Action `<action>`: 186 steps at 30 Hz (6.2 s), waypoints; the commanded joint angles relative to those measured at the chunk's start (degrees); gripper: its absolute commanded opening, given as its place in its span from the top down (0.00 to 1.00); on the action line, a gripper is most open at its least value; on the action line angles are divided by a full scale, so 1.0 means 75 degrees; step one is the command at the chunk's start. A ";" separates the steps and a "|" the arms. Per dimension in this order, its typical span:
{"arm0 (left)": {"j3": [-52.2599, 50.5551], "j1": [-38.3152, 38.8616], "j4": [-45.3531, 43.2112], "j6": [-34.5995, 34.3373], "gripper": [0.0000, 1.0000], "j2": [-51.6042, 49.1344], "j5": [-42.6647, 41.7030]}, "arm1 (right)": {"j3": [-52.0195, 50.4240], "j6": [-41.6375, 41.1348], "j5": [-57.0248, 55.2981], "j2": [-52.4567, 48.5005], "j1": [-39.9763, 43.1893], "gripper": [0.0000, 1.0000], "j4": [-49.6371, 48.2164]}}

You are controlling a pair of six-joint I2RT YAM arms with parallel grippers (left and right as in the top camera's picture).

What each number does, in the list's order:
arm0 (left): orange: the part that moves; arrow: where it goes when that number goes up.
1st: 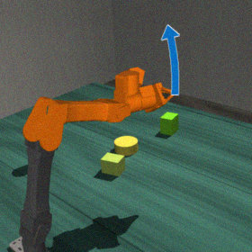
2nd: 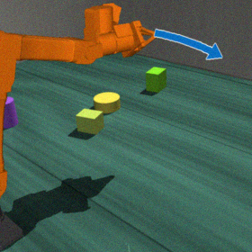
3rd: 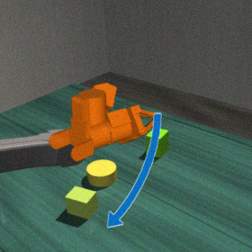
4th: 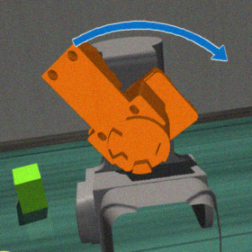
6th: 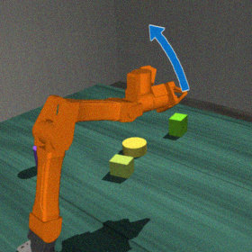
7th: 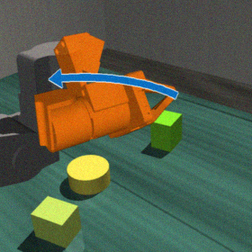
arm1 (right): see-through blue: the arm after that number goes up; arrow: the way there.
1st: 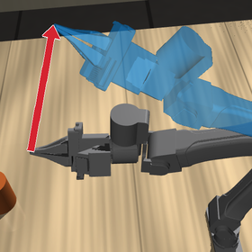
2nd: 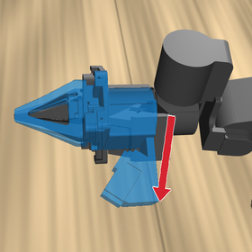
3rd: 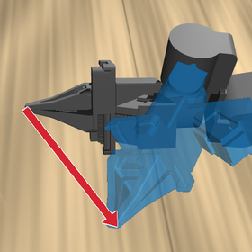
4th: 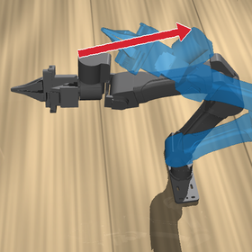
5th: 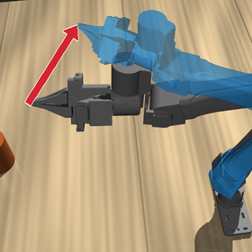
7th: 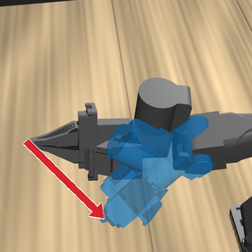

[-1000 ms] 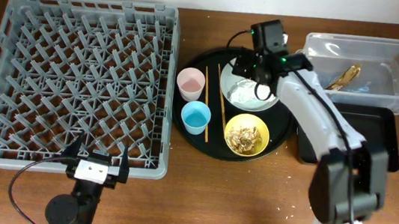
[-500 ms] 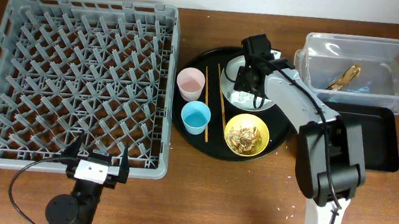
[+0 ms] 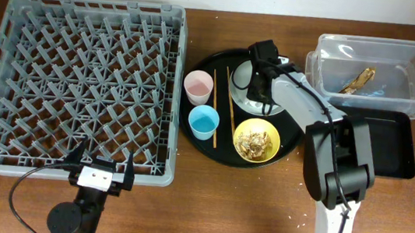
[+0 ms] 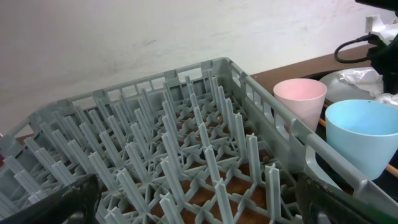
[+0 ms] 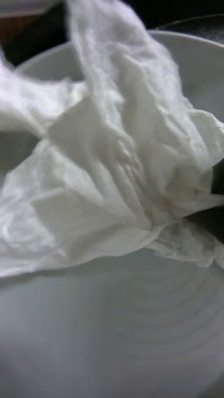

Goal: Sort waste into correct bins and load items into the dishwasher rack
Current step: 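Drop the tissue into the clear bin with right gripper, then grasp the yellow bowl of shells with the right gripper, then tip the yellow bowl over the black tray to empty shells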

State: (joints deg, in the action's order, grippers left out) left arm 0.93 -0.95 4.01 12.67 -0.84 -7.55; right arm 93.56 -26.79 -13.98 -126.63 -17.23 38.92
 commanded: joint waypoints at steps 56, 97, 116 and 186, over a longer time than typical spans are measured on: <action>-0.0052 -0.0047 -0.0012 0.0093 0.00 0.0058 -0.0076 | 0.3299 0.1343 0.2378 0.3815 0.0892 0.27 0.6062; -0.0052 -0.0047 -0.0012 0.0093 0.01 0.0058 -0.0076 | -0.2567 -0.1868 0.1501 0.2495 -0.1553 0.58 0.0332; -0.0052 -0.0047 -0.0012 0.0093 0.00 0.0058 -0.0076 | -0.2652 -0.1871 0.1635 0.2162 -0.1553 0.96 0.0495; -0.0052 -0.0047 -0.0012 0.0093 0.01 0.0058 -0.0076 | -0.3217 0.5881 1.2558 0.2716 0.6866 0.96 0.1568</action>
State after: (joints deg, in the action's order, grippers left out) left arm 0.93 -0.95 4.01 12.67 -0.84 -7.55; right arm 69.82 16.56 75.02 -105.62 33.69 51.18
